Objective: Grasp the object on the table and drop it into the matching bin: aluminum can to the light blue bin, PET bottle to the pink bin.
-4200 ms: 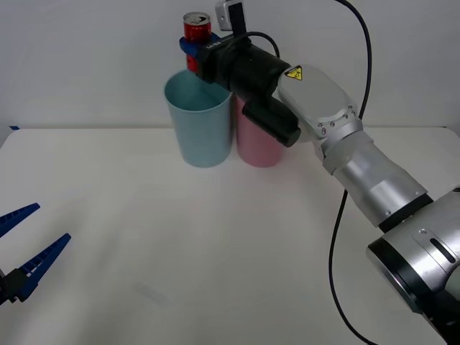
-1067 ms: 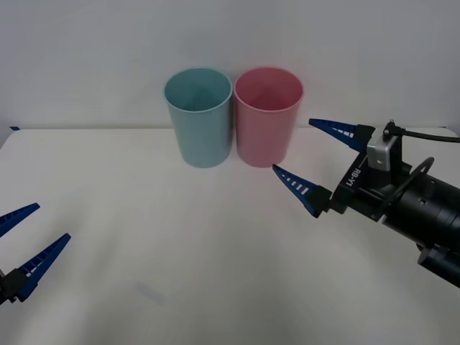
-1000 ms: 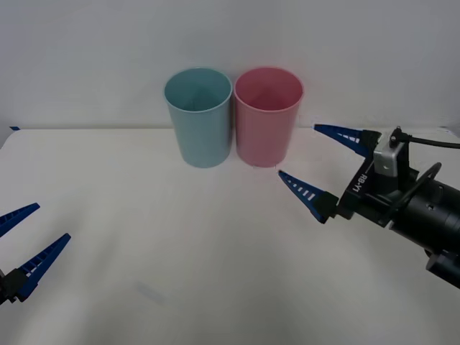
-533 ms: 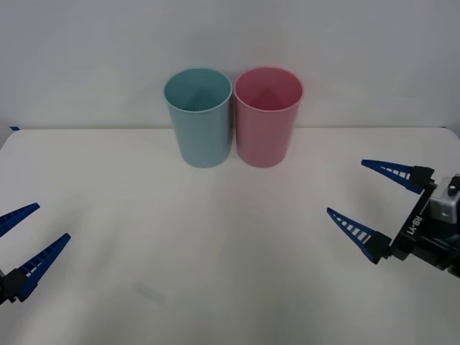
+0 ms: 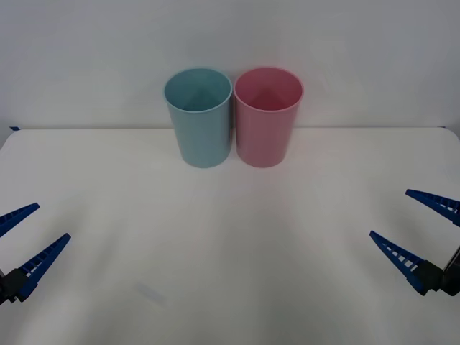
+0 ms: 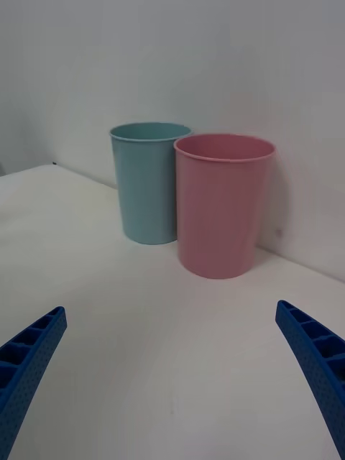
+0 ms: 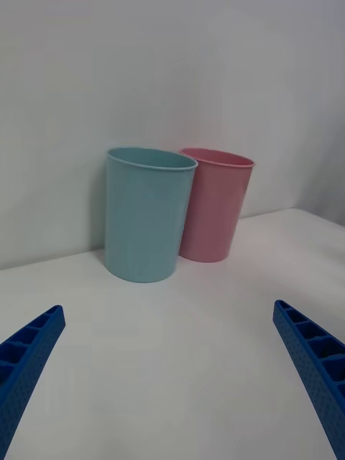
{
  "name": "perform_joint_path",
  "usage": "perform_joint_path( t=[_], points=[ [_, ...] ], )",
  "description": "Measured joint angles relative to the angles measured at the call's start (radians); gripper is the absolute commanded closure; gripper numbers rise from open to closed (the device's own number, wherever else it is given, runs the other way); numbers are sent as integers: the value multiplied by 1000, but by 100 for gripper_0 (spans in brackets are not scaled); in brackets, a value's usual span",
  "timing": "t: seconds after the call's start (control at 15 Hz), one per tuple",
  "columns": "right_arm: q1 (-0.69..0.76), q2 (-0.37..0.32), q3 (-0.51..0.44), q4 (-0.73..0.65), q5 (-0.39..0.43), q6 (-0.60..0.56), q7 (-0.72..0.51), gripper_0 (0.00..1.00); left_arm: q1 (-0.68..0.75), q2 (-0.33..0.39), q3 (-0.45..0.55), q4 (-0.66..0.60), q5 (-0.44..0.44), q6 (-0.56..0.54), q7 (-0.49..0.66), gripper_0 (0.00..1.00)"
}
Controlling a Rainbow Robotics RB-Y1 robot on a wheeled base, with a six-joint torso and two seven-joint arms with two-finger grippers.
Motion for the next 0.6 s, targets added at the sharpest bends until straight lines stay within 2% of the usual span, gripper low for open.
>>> perform_joint_path(
  t=[0.6],
  points=[
    [12,18,-33,70,-30,1,-59,0,0,0,0,0,0,0,0,0]
  ],
)
